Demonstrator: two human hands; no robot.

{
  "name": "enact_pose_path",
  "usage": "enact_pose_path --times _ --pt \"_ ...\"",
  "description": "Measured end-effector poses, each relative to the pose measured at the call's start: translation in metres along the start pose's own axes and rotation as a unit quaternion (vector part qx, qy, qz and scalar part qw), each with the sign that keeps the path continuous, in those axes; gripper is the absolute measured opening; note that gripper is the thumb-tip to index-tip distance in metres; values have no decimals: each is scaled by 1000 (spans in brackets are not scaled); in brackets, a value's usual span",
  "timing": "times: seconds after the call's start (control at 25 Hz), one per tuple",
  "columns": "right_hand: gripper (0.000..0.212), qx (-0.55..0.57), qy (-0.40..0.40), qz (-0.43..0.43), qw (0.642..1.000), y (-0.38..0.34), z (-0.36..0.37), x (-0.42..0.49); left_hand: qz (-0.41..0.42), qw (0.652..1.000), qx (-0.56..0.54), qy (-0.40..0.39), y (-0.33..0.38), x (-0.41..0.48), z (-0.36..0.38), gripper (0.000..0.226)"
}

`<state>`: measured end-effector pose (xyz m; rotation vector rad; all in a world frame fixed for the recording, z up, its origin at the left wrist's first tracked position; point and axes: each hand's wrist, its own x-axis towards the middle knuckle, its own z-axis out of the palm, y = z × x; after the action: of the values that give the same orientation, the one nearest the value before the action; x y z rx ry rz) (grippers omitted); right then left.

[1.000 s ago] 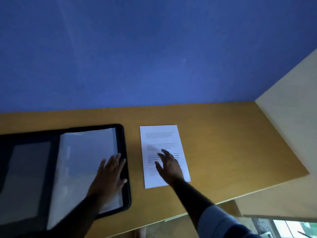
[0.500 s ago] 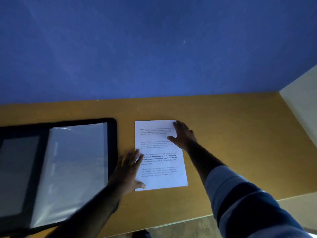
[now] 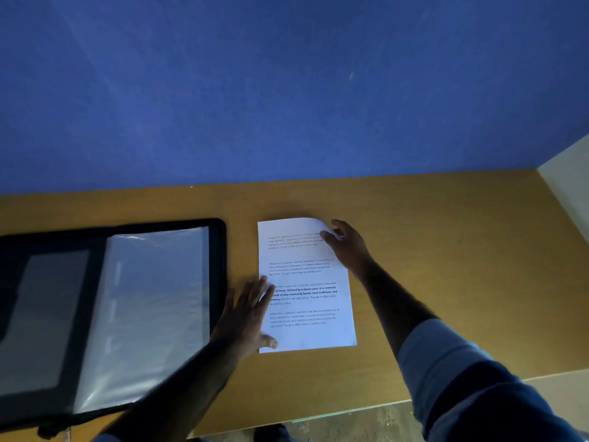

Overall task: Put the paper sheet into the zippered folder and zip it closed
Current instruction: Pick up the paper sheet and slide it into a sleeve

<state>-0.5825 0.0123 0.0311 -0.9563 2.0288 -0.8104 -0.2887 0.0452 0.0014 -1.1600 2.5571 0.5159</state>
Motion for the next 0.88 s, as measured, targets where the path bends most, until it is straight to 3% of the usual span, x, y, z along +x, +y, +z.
enact_pose_path --times 0.08,0.12,0.24,0.32,0.4,0.44,0.52,0.56,0.64,0.72,0.88 --pt "59 185 36 68 980 6 4 -23 1 1000 4 3 -1 2 2 124" --pt "55 214 40 94 972 12 6 -35 0 1000 7 4 -2 2 4 124" --pt "27 163 12 104 981 27 15 -69 2 1000 10 -2 -5 3 8 125" --pt "25 147 12 100 984 26 16 -83 16 1000 -6 4 -5 3 7 123" --pt "23 177 10 79 981 19 8 -91 17 991 -124 52 -5 3 -1 114" --pt "23 209 -4 64 976 15 2 -94 5 964 -251 84 -7 3 -11 103" --pt "24 285 -46 36 957 7 -12 -99 -42 840 -530 112 -10 4 -34 81" --pt "25 317 -65 22 946 4 -18 -102 -55 771 -626 104 -13 5 -48 68" --pt "27 353 -83 -4 932 -4 -29 -108 -39 683 -727 55 -17 8 -78 43" --pt "26 356 -87 -36 930 -12 -38 -110 -5 654 -756 32 -13 8 -107 41" --pt "30 308 -66 -87 945 -29 -42 -113 33 679 -726 102 4 10 -141 41"
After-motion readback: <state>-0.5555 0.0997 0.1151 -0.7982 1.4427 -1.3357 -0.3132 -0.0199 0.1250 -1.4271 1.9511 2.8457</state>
